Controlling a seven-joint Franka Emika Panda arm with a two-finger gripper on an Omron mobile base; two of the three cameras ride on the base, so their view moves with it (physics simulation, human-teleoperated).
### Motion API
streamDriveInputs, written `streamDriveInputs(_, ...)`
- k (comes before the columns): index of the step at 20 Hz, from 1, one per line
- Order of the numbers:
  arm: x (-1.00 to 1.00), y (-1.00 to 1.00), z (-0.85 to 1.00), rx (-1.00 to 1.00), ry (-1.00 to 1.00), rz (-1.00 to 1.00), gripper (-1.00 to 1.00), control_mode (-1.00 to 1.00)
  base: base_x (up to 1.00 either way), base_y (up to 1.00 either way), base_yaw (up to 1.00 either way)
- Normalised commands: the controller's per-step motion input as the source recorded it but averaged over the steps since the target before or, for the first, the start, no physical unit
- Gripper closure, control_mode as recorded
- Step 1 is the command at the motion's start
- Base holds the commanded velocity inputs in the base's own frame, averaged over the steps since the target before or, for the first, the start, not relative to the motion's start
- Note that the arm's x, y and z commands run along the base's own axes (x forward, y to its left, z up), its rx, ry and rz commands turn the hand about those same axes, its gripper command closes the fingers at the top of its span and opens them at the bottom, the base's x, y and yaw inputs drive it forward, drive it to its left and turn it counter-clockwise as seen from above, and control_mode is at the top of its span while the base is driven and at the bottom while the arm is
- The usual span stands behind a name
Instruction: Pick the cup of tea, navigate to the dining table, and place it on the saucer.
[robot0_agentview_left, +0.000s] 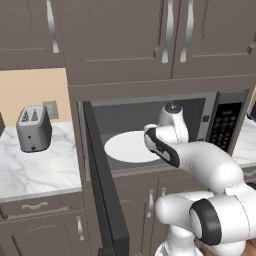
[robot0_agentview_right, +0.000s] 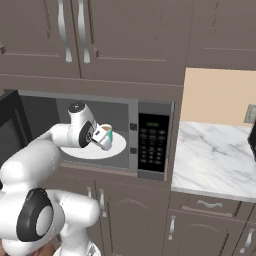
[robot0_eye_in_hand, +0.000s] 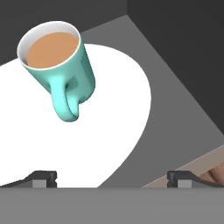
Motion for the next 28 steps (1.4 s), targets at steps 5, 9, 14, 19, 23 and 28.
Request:
streamDriveInputs(5,0.11,0.04,0.07,-0.06,0.01,0.00,-1.00,-1.00,0.00,0.00,0.00)
streamDriveInputs(9,0.28,0.08,-0.13,-0.08,-0.01,0.00,-1.00,-1.00,0.00,0.00,0.00)
streamDriveInputs(14,0.23,0.03,-0.20,-0.04,-0.02,0.00,-1.00,-1.00,0.00,0.00,0.00)
streamDriveInputs(19,0.15,0.00,-0.09,-0.02,-0.01,0.00,-1.00,-1.00,0.00,0.00,0.00)
streamDriveInputs(23,0.16,0.04,-0.06,-0.03,0.00,0.00,-1.00,-1.00,0.00,0.00,0.00)
streamDriveInputs(28,0.16,0.10,-0.09,-0.04,0.00,0.00,-1.00,-1.00,0.00,0.00,0.00)
